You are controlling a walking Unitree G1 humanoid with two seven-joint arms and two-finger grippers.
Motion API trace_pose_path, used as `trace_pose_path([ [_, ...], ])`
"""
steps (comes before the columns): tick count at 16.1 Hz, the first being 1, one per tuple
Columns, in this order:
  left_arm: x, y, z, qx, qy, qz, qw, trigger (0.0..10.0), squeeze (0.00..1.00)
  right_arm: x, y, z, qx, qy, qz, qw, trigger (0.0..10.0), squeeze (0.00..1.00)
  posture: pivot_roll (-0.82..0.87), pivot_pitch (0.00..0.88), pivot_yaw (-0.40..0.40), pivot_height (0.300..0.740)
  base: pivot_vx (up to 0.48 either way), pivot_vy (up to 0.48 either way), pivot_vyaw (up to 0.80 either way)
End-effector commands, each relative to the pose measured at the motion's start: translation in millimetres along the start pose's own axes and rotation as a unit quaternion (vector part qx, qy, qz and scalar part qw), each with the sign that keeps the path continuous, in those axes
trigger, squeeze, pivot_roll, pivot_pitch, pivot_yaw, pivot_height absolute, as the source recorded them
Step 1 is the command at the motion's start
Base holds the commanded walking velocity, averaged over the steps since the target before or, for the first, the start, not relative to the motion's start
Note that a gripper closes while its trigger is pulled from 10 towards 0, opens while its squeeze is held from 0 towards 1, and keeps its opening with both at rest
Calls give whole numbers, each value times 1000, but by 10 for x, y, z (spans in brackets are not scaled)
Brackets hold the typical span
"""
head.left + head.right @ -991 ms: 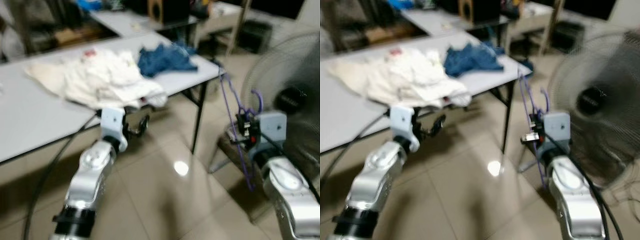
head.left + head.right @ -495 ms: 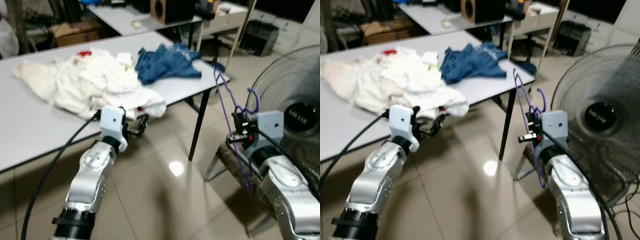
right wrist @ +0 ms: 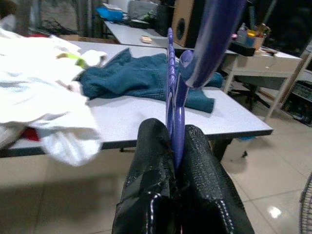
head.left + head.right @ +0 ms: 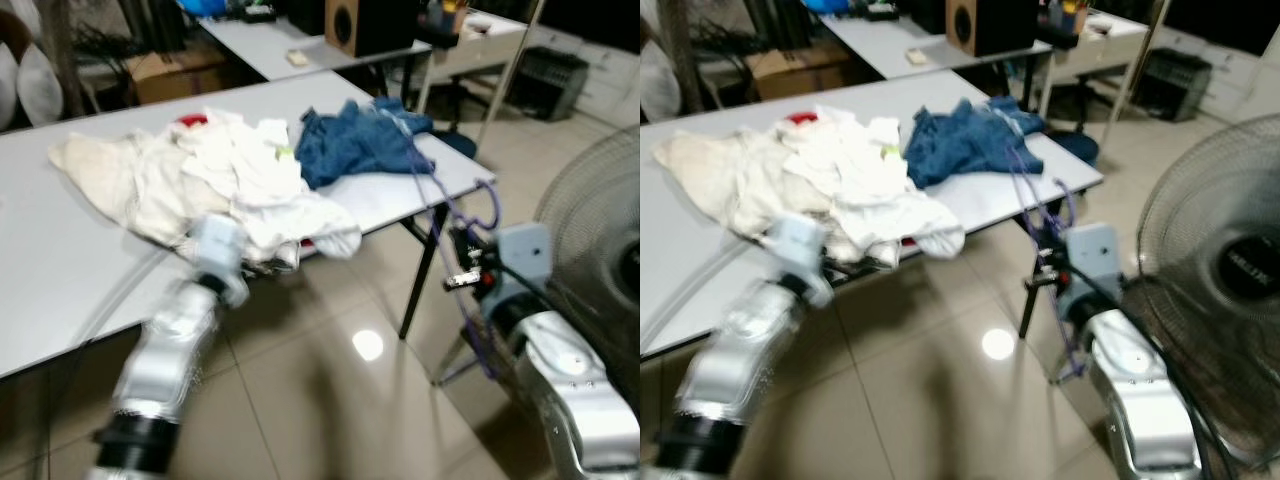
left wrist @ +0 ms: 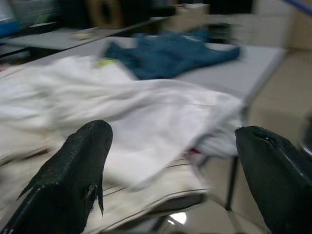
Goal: Hang hanger
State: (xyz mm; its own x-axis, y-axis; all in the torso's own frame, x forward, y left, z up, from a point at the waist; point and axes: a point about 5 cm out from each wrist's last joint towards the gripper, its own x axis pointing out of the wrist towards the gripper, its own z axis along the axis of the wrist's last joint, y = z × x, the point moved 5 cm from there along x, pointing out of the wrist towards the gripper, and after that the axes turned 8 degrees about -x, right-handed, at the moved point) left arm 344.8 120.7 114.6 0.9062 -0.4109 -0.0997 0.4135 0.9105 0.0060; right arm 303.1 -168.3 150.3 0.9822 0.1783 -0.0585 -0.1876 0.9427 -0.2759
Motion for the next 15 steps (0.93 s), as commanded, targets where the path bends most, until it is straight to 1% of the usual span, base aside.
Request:
trace_pose_path([
  [1, -35, 102, -39, 34, 9, -8, 999, 10000, 0, 0, 46, 47, -3, -9, 7, 1000, 10000, 0, -245, 0, 8, 740, 0, 0, 0],
  [2, -36, 140, -92, 67, 26, -19, 997, 10000, 1000, -8, 44, 47, -8, -9, 8, 1000, 10000, 0, -255, 0, 23, 740, 0, 0, 0],
  [4, -35, 263, -152, 139, 55, -21, 989, 10000, 1000, -24, 13, 40, -10, -10, 1, 1000, 10000, 0, -252, 0, 37, 740, 0, 0, 0],
  [5, -29, 323, -186, 192, 76, -30, 978, 10000, 549, -33, -26, 22, -8, -8, -7, 1000, 10000, 0, -246, 0, 37, 740, 0, 0, 0],
  [6, -27, 322, -205, 203, 84, -41, 975, 10000, 24, -29, -33, 12, -8, -7, -9, 1000, 10000, 0, -233, 0, 33, 740, 0, 0, 0],
  [7, -26, 296, -234, 212, 93, -63, 971, 10000, 0, -18, -32, 2, -8, -7, -9, 1000, 10000, 0, -233, 0, 33, 740, 0, 0, 0],
  [8, -22, 285, -253, 220, 99, -74, 968, 10000, 0, -3, -32, 4, -9, -7, -9, 1000, 10000, 0, -228, 0, 35, 740, 0, 0, 0],
  [10, 64, 298, -322, 251, 114, -92, 957, 10000, 0, 29, -27, 30, -12, -12, -8, 1000, 10000, 0, -237, 0, 32, 740, 0, 0, 0],
  [11, 109, 305, -357, 263, 124, -94, 952, 10000, 0, 33, -22, 34, -14, -12, -6, 1000, 10000, 0, -234, 0, 25, 740, 0, 0, 0],
  [12, 125, 308, -364, 266, 127, -94, 951, 10000, 0, 37, -22, 35, -14, -13, -5, 1000, 10000, 0, -224, 0, 16, 740, 0, 0, 0],
  [14, 204, 363, -362, 286, 132, -78, 946, 9922, 0, 63, -25, 27, -14, -13, -1, 1000, 10000, 0, -217, 0, 8, 740, 0, 0, 0],
  [15, 269, 430, -332, 297, 131, -55, 944, 4980, 0, 88, -4, 31, -16, -14, 3, 1000, 10000, 0, -217, 0, 8, 740, 0, 0, 0],
])
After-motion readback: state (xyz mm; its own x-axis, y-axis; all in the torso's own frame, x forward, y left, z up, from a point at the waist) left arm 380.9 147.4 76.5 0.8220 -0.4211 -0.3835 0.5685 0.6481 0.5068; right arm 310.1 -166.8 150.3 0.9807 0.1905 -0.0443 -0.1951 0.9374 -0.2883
